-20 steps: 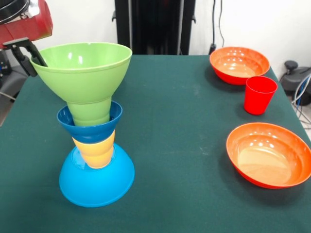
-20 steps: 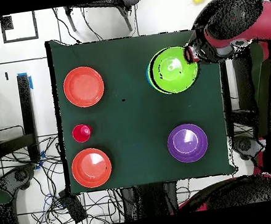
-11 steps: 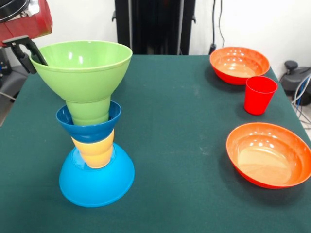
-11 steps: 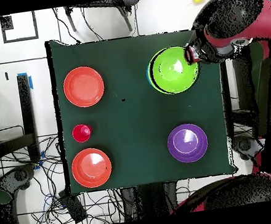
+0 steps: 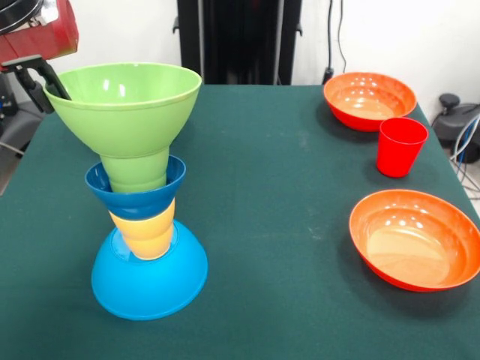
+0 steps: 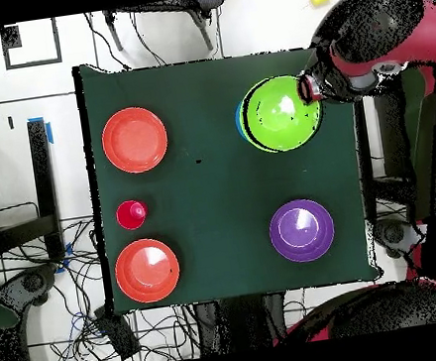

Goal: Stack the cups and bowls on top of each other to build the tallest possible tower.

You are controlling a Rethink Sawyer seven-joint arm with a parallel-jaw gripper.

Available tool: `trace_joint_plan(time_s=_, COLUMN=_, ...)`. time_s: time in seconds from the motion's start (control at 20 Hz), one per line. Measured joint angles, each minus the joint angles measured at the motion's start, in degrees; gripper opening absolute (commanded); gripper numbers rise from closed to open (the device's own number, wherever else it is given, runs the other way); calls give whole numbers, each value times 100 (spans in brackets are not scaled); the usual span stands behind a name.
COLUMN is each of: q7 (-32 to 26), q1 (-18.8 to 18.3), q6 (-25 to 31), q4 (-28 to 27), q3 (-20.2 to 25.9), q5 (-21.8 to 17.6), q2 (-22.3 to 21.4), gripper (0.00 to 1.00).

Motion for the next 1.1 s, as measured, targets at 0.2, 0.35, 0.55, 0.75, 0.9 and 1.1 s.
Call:
trace_joint_plan(time_s=0.2, q7=0, q1=0, q6=0, q4=1, q3=0, q5=2, q2=7, gripper=0)
trace_joint_plan(time_s=0.35, q7=0, q1=-2, q6=-1, q4=0, q3=0, q5=14, q2=12, gripper=0)
trace_joint_plan(time_s=0.55, q7=0, q1=-2, q6=-1, q4=1, q3=0, q5=46, q2=19, gripper=0)
trace_joint_plan(time_s=0.75, q7=0, q1=-10, q6=0, q4=1, q3=0, q5=82, q2=23, gripper=0)
trace_joint_plan(time_s=0.9, q7=0, q1=-24, q6=-1, q4=1, q3=-1, q5=111, q2=23, gripper=0)
trace_joint_plan(time_s=1.1, q7=0, q1=-33, q6=-1, q4=1, q3=-1, q5=122, q2=23, gripper=0)
